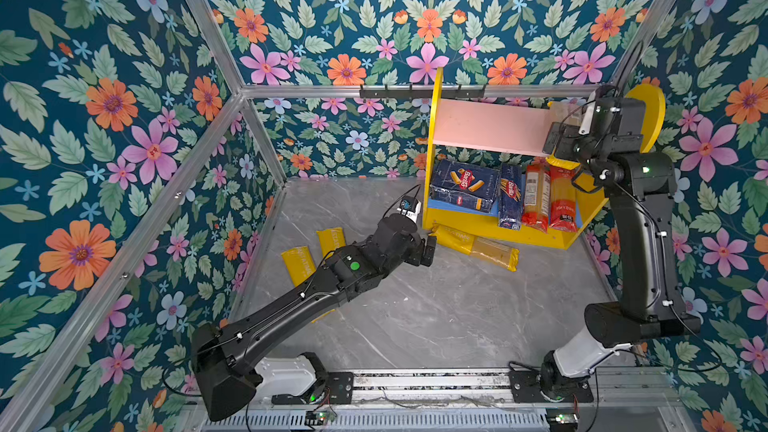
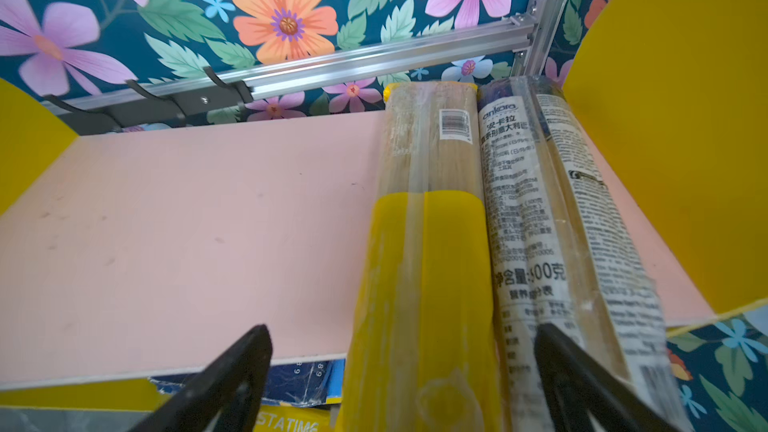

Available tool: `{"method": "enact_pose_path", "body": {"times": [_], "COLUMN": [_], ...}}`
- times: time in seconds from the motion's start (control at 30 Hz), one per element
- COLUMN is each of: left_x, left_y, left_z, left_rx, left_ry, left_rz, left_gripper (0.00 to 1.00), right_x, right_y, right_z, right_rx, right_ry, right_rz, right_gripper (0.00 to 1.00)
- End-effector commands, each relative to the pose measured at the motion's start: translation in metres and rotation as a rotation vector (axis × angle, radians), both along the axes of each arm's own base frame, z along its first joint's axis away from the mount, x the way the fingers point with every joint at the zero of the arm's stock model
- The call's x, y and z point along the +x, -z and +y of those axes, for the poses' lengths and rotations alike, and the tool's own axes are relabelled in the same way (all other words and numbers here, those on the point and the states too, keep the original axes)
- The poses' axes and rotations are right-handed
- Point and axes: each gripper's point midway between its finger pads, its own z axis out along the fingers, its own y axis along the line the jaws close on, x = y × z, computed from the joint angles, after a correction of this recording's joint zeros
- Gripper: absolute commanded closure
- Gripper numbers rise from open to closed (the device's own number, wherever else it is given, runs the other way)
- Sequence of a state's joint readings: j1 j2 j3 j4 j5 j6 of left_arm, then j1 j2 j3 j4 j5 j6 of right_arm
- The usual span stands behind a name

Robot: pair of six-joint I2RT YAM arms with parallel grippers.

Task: Place and organize the pasta boxes and bags onto the shelf
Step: 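Lower the yellow pack onto the pink shelf beside the white-labelled pack, then open the right gripper and withdraw it from the top shelf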

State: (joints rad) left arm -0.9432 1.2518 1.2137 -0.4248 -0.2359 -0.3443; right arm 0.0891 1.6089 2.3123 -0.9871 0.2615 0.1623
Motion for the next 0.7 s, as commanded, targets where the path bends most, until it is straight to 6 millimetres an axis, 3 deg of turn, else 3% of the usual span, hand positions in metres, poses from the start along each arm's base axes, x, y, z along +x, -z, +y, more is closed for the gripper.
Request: {"method": "enact_pose_path", "body": {"times": [0.0, 0.13, 0.23, 0.37, 0.53, 0.67], "left_x": [-0.002, -0.006, -0.011, -0.02, -0.032, -0.043], "left_y": [-0.006, -0.007, -0.006, 0.0, 0.01, 0.019], "left_z": [0.003, 0.011, 0.022, 0.044, 0.07, 0.093], "left_rx": [-0.029, -0.036, -0.046, -0.067, -0.076, -0.076], "left_ry": [-0.003, -0.017, -0.032, -0.08, -0.129, -0.171], "left_rz": [-0.008, -0.016, -0.021, -0.021, -0.009, 0.001], "left_gripper": [0.01, 0.01, 0.0, 0.0, 0.0, 0.01], "right_x": [-0.012, -0.045, -0.075, -0.109, -0.137, -0.16], "right_y": [-0.018, -0.018, -0.001, 0.043, 0.104, 0.146], "right_z": [0.025, 0.06, 0.083, 0.105, 0.131, 0.147], "right_rx": [0.03, -0.009, 0.026, 0.027, -0.093, -0.073], "right_ry": [-0.103, -0.2, -0.271, -0.327, -0.358, -0.386], "right_rz": [-0.06, -0.071, -0.084, -0.036, 0.092, 0.144], "right_gripper": [0.01, 0.01, 0.01, 0.01, 0.01, 0.01]}}
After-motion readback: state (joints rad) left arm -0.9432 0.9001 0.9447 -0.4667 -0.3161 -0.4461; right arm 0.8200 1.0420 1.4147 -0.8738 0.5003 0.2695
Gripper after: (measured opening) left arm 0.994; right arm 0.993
